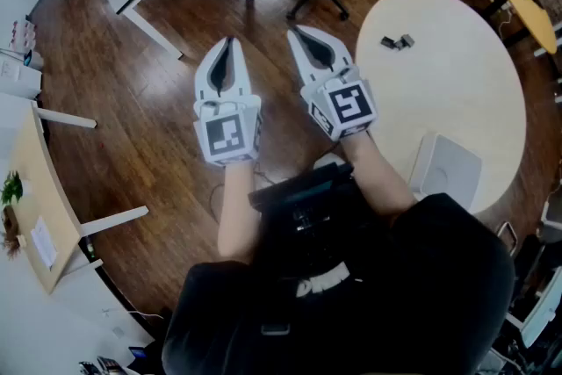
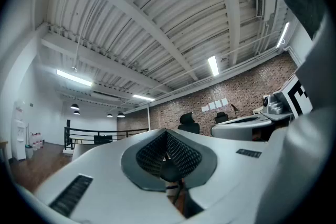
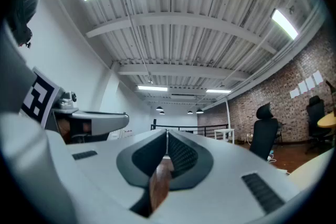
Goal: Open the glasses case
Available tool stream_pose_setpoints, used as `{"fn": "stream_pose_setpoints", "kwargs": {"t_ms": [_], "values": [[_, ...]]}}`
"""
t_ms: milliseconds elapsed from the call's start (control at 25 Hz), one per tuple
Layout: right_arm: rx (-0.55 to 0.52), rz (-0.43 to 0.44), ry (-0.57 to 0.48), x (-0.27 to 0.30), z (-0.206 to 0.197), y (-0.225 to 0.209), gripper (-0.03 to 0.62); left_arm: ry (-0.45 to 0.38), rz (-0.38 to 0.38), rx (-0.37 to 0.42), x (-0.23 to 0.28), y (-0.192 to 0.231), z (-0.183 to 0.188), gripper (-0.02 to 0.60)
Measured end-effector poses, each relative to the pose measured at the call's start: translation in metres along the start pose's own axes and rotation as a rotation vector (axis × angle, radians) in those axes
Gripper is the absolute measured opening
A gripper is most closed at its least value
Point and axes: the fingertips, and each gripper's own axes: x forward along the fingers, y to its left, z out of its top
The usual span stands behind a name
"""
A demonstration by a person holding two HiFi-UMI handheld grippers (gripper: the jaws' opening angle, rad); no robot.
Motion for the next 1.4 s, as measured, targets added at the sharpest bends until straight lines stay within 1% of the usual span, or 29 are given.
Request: {"fn": "stream_pose_setpoints", "kwargs": {"t_ms": [120, 200, 440, 600, 760, 920, 1240, 1400], "values": [[0.024, -0.002, 0.008, 0.006, -0.008, 0.006, 0.020, 0.019, -0.002, -0.015, 0.000, 0.008, -0.011, 0.002], [0.028, 0.002, 0.014, 0.014, -0.011, 0.008, 0.020, 0.031, -0.001, -0.009, 0.003, 0.016, -0.017, 0.002], [0.035, 0.025, 0.004, 0.069, -0.024, 0.001, 0.020, 0.033, 0.014, -0.008, 0.034, 0.045, -0.033, 0.002], [0.031, 0.070, -0.010, 0.124, -0.032, -0.008, 0.020, 0.035, 0.044, 0.008, 0.072, 0.075, -0.045, 0.002], [0.034, 0.118, -0.007, 0.182, -0.032, -0.018, 0.020, 0.055, 0.074, 0.016, 0.114, 0.106, -0.049, 0.002], [0.052, 0.142, -0.008, 0.228, -0.033, -0.037, 0.020, 0.067, 0.093, 0.029, 0.157, 0.128, -0.053, 0.002], [0.043, 0.190, -0.019, 0.290, -0.041, -0.071, 0.020, 0.055, 0.123, 0.050, 0.225, 0.152, -0.062, 0.002], [0.048, 0.226, -0.026, 0.316, -0.039, -0.083, 0.020, 0.088, 0.170, 0.071, 0.245, 0.169, -0.068, 0.002]]}}
